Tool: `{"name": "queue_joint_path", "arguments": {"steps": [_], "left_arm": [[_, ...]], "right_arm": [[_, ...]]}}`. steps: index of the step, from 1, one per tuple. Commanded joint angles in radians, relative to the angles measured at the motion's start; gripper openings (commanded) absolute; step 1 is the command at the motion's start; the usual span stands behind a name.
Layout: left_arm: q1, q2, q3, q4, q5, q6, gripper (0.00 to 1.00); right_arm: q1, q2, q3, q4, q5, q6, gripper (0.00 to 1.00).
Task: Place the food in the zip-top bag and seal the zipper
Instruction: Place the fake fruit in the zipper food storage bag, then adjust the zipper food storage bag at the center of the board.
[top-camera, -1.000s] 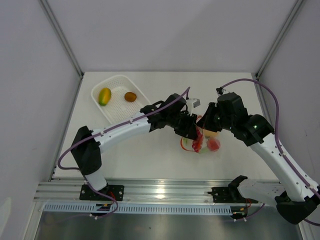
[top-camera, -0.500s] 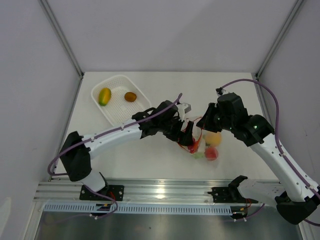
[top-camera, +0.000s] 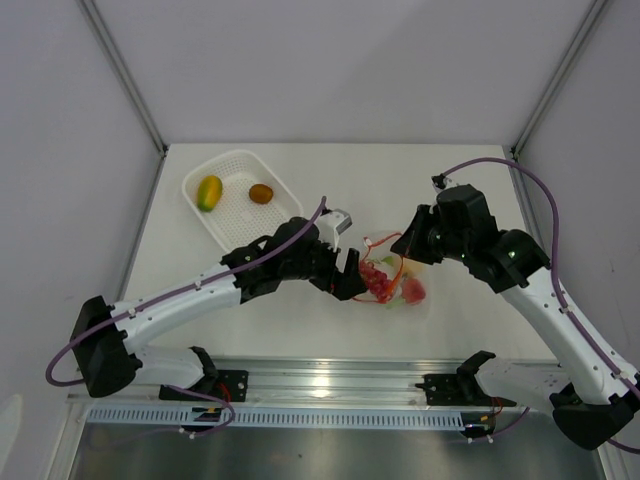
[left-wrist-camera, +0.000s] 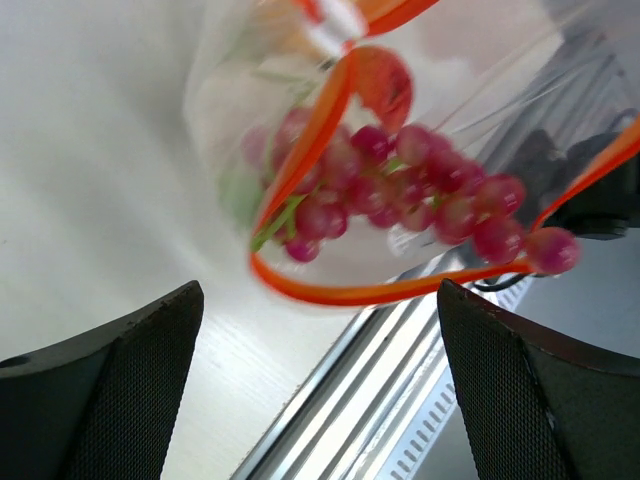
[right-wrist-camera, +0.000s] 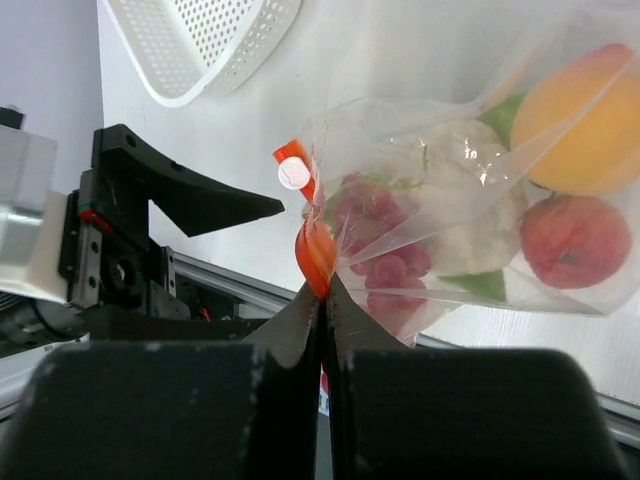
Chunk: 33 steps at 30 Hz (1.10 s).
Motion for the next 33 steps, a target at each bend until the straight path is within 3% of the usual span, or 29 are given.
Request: {"name": "queue_joint_path", "arguments": {"steps": [1,7,12,23,25,29,33], "left_arm": [[0.002,-0.072,-0.057,0.038,-0.092,-0.013,0.99],[0.007,-0.056,-0.049,0.015,-0.149,-0.027,0.93],[0.008,-0.029,-0.025,0.049,-0.106,-0.015,0.85],[0.022,0.1,0.127,0.01,-0.137,-0.009,0.82],[0.027,0.123,0.162,-0.013,-0.129,-0.012,0.76],[0.03,0.177,0.202,-0.046,-0.097,-0.015,0.51],[0.03,0.197,0.209,-0.049,-0.068,-0.021,0.45]], "right_arm": [[-0.004,-0.03,0.003,0.061,-0.028,0.007,0.0],[-0.004,-0.035,-0.023,0.074,-0.074,-0.001,0.0],[-0.003,-0.046,-0.04,0.072,-0.087,-0.003,0.0],[-0.001,-0.064,-0.061,0.091,-0.157,-0.006,0.0],[-0.001,-0.069,-0.066,0.089,-0.155,-0.006,0.0],[-0.001,-0.079,-0.066,0.089,-0.15,-0.006,0.0],[-0.003,-0.081,-0.061,0.095,-0.15,-0.004,0.0]]}}
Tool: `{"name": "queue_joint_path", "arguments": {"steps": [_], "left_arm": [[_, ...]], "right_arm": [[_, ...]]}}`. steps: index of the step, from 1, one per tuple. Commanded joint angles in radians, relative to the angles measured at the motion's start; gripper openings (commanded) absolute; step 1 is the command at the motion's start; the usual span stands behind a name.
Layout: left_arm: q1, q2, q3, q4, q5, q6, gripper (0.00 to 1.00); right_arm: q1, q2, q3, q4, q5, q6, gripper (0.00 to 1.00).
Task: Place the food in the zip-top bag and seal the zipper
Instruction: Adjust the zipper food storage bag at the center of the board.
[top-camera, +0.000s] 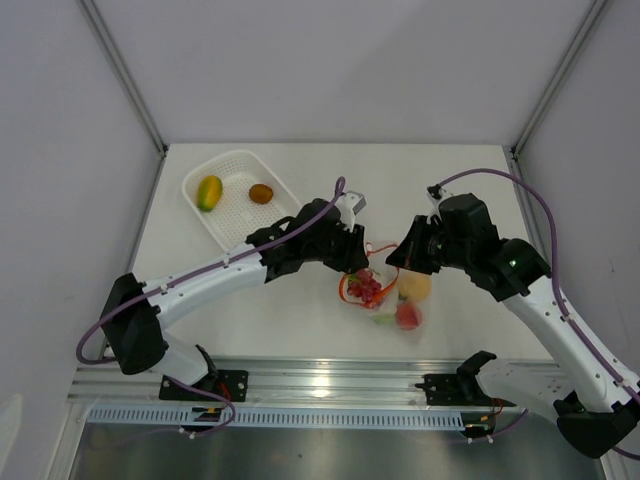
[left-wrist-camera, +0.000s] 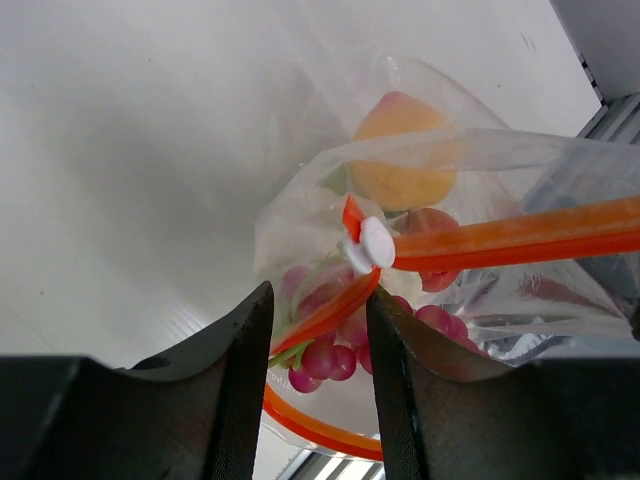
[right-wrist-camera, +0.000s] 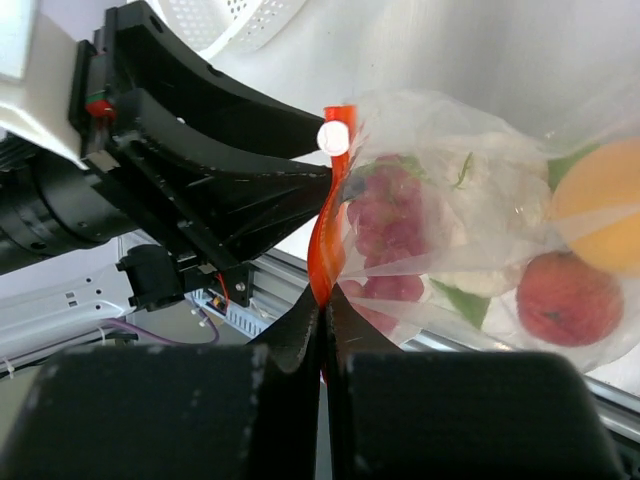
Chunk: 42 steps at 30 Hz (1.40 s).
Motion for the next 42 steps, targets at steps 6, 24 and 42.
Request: {"name": "queue_joint_path", "arguments": {"steps": [6,24,42], "left_arm": [[0.003,0.027,0.023,-0.018,0.054,-0.009,0.44],[0.005,0.066,0.464,-0.284,0.402,0.02,0.0],[0.061,-0.003,0.196,-0.077,0.547,-0.12,0.01]], "right_arm": [[-0.002,-0.03,0.02,0.083,-0.02,0.002,0.0],[-0.048,-0.01,0.031,-0.098,0.228,-0.054,0.0],[-0.109,0.008,0.164,-0.219,0.187,-0.125,0.0]]}}
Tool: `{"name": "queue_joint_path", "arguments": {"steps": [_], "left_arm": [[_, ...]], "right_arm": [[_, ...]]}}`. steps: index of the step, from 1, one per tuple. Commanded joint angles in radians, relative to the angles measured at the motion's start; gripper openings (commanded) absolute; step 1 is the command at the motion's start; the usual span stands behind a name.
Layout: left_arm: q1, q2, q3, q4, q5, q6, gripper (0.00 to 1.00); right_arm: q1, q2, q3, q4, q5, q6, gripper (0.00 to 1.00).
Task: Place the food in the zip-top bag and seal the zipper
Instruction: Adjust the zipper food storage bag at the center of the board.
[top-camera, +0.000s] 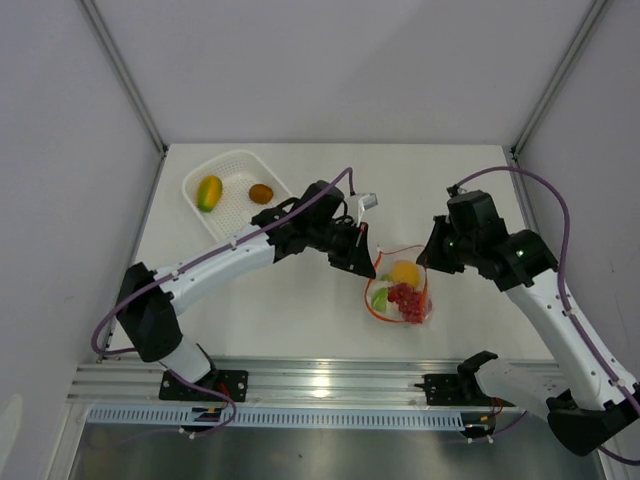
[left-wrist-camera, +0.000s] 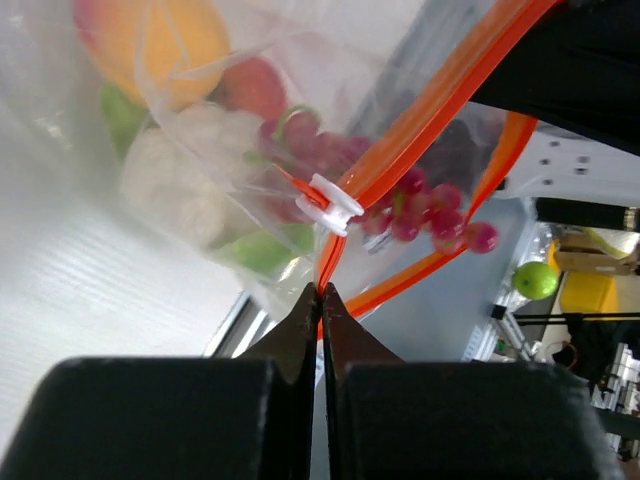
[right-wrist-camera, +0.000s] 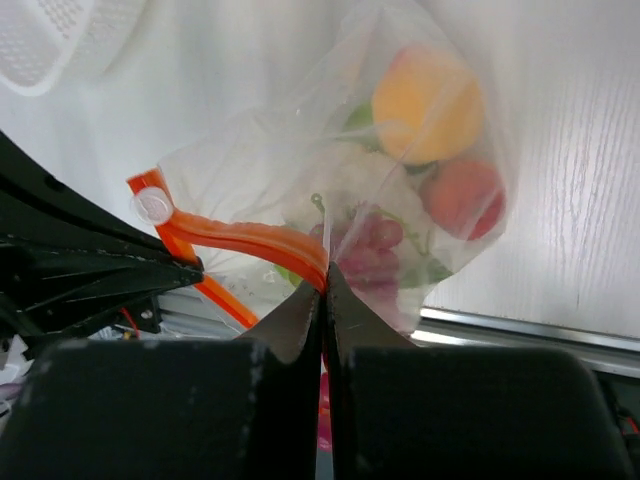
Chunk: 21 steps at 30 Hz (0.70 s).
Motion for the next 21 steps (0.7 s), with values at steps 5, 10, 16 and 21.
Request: {"name": "queue_joint_path", "arguments": {"steps": [5,10,16,21], "left_arm": [[-0.002,-0.201,0.061,0.119,0.112,-0.077,0.01],[0.019,-0.097,-0.055,0.136,0.066,-0.069,0.01],[0.036,-0.091,-0.082,0.164,0.107,-0.089,0.0],[0.036,-0.17,0.06,0.096,0.138,-0.093,0.01]], "right_arm": [[-0.012,0.015,0.248,-0.063,-0.08,-0.048,0.0],[-0.105,0.076,-0.075,0.136,-0.269,-0.055,0.0],[-0.13,0.098,-0.005,0.103,-0.318,-0.081,0.0],[-0.13,0.073,0.274,0.02,-0.421,-0.055,0.0]]}}
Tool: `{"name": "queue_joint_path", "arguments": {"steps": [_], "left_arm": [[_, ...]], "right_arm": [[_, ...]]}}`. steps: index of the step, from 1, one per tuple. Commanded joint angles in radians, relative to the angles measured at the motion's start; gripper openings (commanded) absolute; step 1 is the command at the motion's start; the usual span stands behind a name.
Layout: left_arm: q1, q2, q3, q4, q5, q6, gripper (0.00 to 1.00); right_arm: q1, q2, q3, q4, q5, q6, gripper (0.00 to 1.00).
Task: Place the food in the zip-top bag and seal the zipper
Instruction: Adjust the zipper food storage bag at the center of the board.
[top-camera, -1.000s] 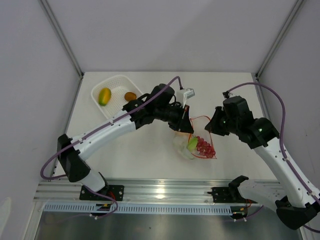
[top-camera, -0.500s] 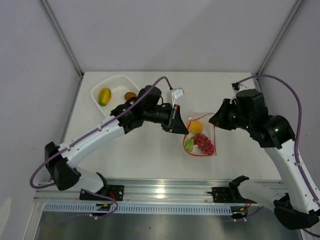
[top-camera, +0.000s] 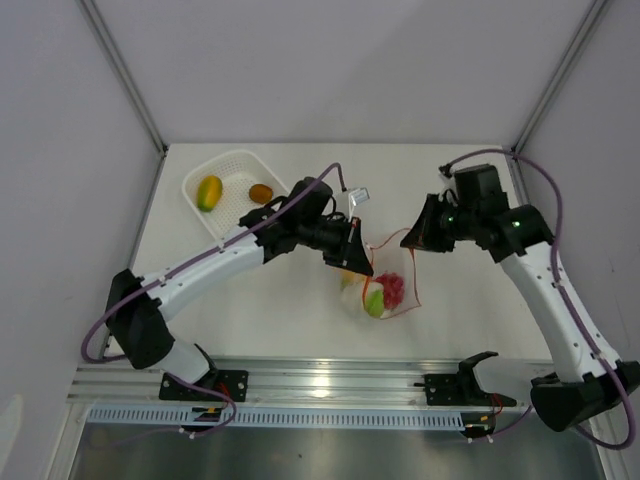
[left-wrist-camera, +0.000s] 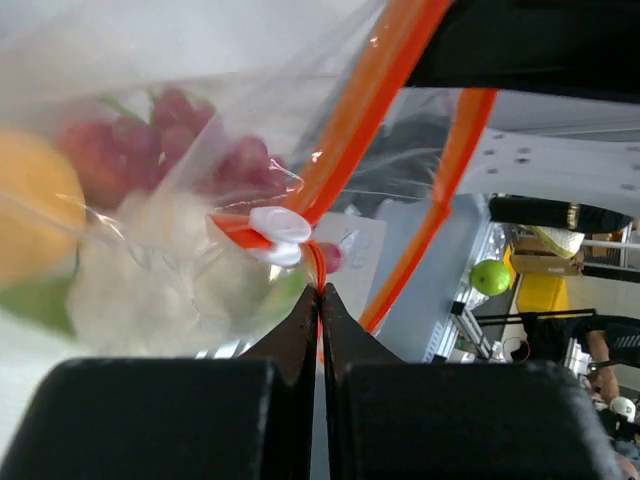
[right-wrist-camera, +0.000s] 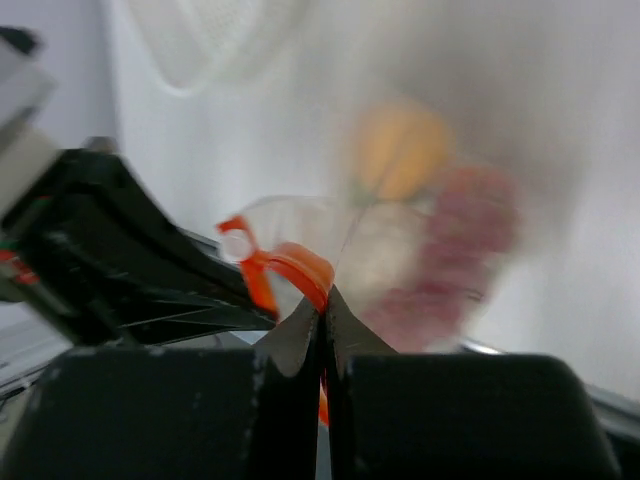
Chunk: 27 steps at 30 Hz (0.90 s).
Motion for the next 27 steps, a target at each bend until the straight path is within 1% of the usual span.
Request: {"name": "queue_joint_path", "arguments": {"steps": [1,2,3,5,6,9,10,12,15,16,17,19,22,23,25,26,27], "left_arm": [[0.002,-0.13,0.125,0.052,0.07,-0.026,0.01],[0.002,-0.138,0.112,0.078,0.075,-0.035,0.0],[0.002,-0.146,0.099,0.1,0.078,-0.052,0.01],[0.004,-0.14,0.02,0.132,0.055,-0.055,0.0],[0.012,-0.125,-0.011,0.132,0.044,-0.052,0.01],[0.033,-0.048,-0.057,0.158,0.052,-0.052,0.01],[0.038,-0.034,-0.069,0.164,0.055,-0.052,0.01],[0.044,-0.008,-0.068,0.16,0.053,-0.041,0.01],[0.045,-0.002,-0.018,0.117,0.035,-0.003,0.01],[0.045,0.001,0.021,0.07,0.021,0.009,0.01],[0.045,0.004,0.059,0.047,-0.006,0.034,0.01],[0.045,0.001,0.099,0.016,-0.023,0.048,0.01],[0.045,-0.043,0.101,0.005,-0.061,0.057,0.01],[0.044,-0.061,0.092,0.009,-0.095,0.057,0.15],[0.044,-0.11,0.044,0.017,-0.112,0.057,0.4],[0.041,-0.124,0.027,0.029,-0.115,0.058,0.58],[0.039,-0.143,0.012,0.037,-0.117,0.061,0.61]], "right_arm": [[-0.001,-0.088,0.188,0.003,-0.116,0.01,0.0],[-0.002,-0.097,0.181,0.015,-0.125,0.017,0.0],[-0.002,-0.105,0.129,0.048,-0.131,0.028,0.0],[-0.004,-0.113,0.045,0.082,-0.136,0.036,0.0],[-0.004,-0.11,-0.053,0.13,-0.135,0.04,0.0],[-0.004,-0.087,-0.158,0.17,-0.087,0.034,0.0],[-0.005,-0.072,-0.17,0.161,-0.034,0.02,0.0],[-0.004,-0.074,-0.157,0.12,0.011,0.008,0.0],[-0.004,-0.117,-0.073,0.074,0.06,-0.019,0.0],[-0.005,-0.125,-0.015,0.057,0.1,-0.03,0.0],[-0.006,-0.134,0.015,0.015,0.121,-0.035,0.0],[-0.005,-0.14,0.058,-0.012,0.157,-0.041,0.0],[-0.007,-0.157,0.086,-0.016,0.126,-0.03,0.0],[-0.007,-0.162,0.075,0.004,0.113,-0.018,0.0],[-0.007,-0.166,0.067,0.02,0.102,-0.004,0.0],[-0.007,-0.166,0.063,0.033,0.1,0.006,0.0],[-0.007,-0.165,0.055,0.043,0.079,0.011,0.0]]}}
